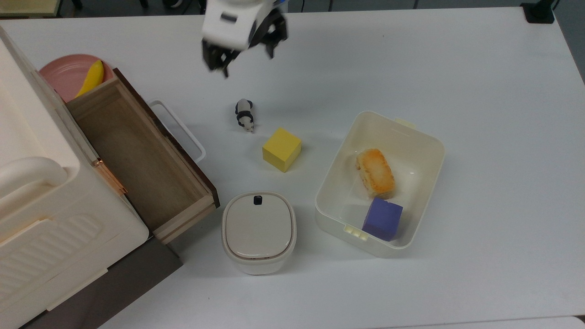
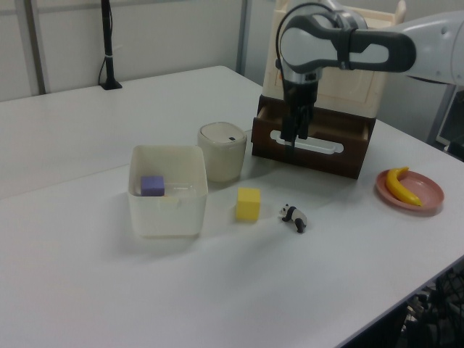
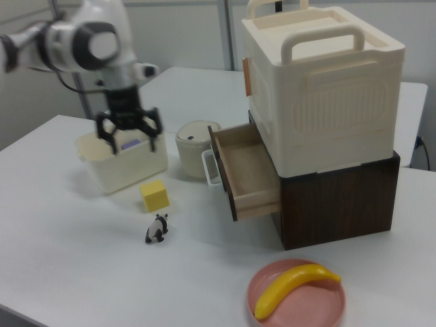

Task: Slide the drawer open

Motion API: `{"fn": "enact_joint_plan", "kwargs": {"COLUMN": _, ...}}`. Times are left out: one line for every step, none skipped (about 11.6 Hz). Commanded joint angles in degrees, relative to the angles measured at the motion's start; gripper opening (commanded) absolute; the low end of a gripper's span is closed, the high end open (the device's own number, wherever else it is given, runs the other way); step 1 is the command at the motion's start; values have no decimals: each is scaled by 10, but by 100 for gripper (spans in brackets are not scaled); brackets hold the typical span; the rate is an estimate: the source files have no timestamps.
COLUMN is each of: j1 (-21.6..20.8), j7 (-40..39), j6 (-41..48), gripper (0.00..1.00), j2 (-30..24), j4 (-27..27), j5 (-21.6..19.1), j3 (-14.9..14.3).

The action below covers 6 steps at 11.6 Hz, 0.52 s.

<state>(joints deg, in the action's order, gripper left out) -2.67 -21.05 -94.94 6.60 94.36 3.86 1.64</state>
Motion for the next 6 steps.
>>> {"fn": "enact_joint_plan", "kwargs": {"j1": -35, "j7": 318, "j6": 31, "gripper": 100, "j2": -48, "j4": 19, "j5": -4, "j3": -15}}
{"fn": "enact_joint_plan", "kwargs": {"j1": -36, "j7": 328, "j6": 26, "gripper": 100, "j2": -60, "j4": 18, "j5": -3, "j3": -34}}
{"fn": "enact_joint_plan", "kwargs": {"j1": -44, "j7": 328, "j6": 23, "gripper": 100, "j2": -66, "j4": 10, "j5": -8, "j3": -69}}
{"fn": "enact_joint_plan", "kwargs": {"j1": -49, "j7": 328, "j6": 24, "gripper": 100, "j2": -67, "j4": -17, "j5": -13, "j3": -95}}
{"fn": "enact_joint_plan", "kwargs": {"j1": -42, "j7": 329, "j6": 23, "gripper": 100, "j2": -67, "j4": -26, "j5": -14, "j3": -99}}
{"fn": "enact_joint_plan", "kwargs": {"j1": -4, "j7": 324, "j6": 23, "gripper": 100, "j2": -68, "j4": -35, "j5": -17, "j3": -92}}
